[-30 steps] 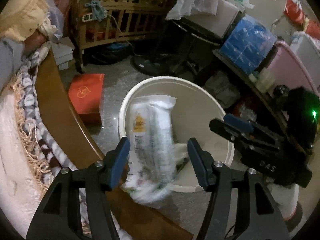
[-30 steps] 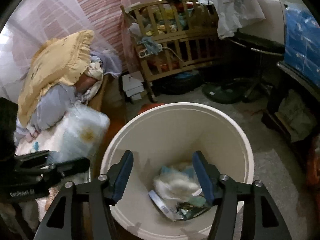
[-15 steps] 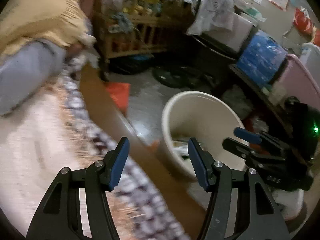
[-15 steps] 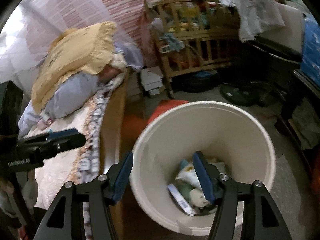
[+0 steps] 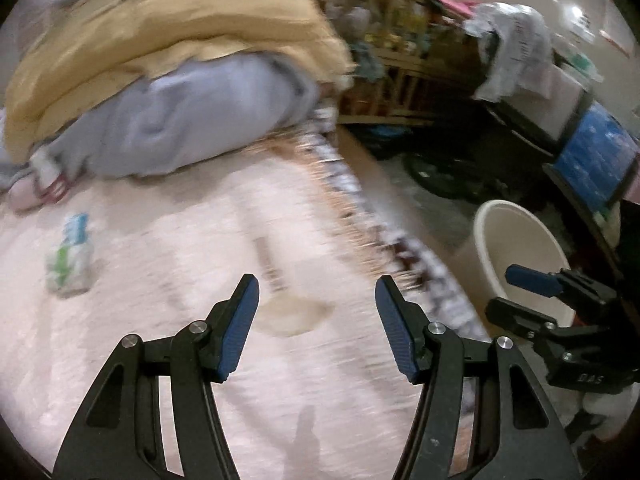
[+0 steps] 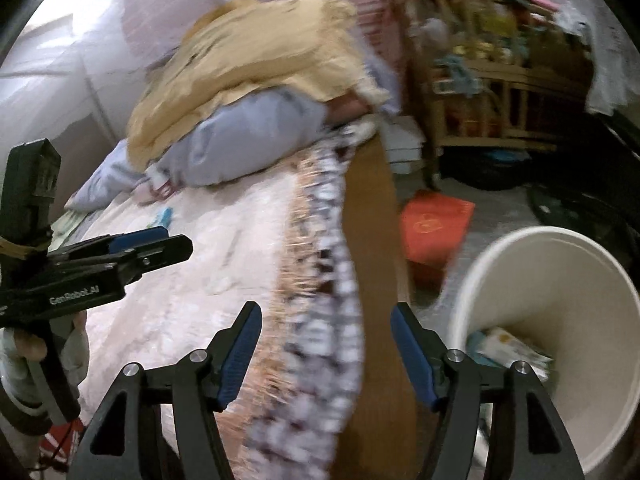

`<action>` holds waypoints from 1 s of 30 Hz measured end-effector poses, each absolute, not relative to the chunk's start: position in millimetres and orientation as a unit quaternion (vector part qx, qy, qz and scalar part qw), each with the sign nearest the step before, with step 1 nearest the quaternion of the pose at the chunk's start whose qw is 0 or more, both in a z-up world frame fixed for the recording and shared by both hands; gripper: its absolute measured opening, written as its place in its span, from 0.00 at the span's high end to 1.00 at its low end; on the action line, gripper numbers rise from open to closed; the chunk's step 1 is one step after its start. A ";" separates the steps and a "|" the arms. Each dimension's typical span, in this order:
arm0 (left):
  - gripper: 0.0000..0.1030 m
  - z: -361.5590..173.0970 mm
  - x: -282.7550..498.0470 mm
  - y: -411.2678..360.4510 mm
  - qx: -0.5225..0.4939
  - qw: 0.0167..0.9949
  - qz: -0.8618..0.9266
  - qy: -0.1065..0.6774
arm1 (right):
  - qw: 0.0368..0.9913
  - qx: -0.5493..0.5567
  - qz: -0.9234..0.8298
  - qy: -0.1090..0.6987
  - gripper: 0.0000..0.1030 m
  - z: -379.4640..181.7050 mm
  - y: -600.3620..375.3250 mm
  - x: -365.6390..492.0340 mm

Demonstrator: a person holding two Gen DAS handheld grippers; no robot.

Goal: Collect trash
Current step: 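Return both tools to the remaining trash on the bed, then grasp the green-and-white wrapper with the left tool while the right tool grasps the blue packet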

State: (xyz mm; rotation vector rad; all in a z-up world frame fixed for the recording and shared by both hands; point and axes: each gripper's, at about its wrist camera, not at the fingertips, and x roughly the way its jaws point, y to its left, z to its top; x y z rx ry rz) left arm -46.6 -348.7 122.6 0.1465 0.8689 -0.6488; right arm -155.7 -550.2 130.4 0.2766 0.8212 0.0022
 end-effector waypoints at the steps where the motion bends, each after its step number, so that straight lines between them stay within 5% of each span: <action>1: 0.42 119.9 -41.9 -336.9 0.064 0.856 -0.299 0.416 | 0.906 0.131 0.010 0.401 0.37 129.2 -542.7 -149.7; 17: 0.41 73.8 78.8 -139.7 -0.067 0.883 -0.099 0.454 | 0.887 0.047 0.144 0.435 0.33 112.1 -413.0 -52.5; 28: 0.41 26.8 145.3 -135.5 -0.133 0.868 -0.065 0.474 | 0.875 0.046 0.163 0.453 0.33 97.5 -396.7 -25.4; 30: 0.50 23.4 146.2 -133.6 -0.149 0.866 -0.076 0.471 | 0.874 0.042 0.165 0.456 0.33 96.6 -394.2 -20.8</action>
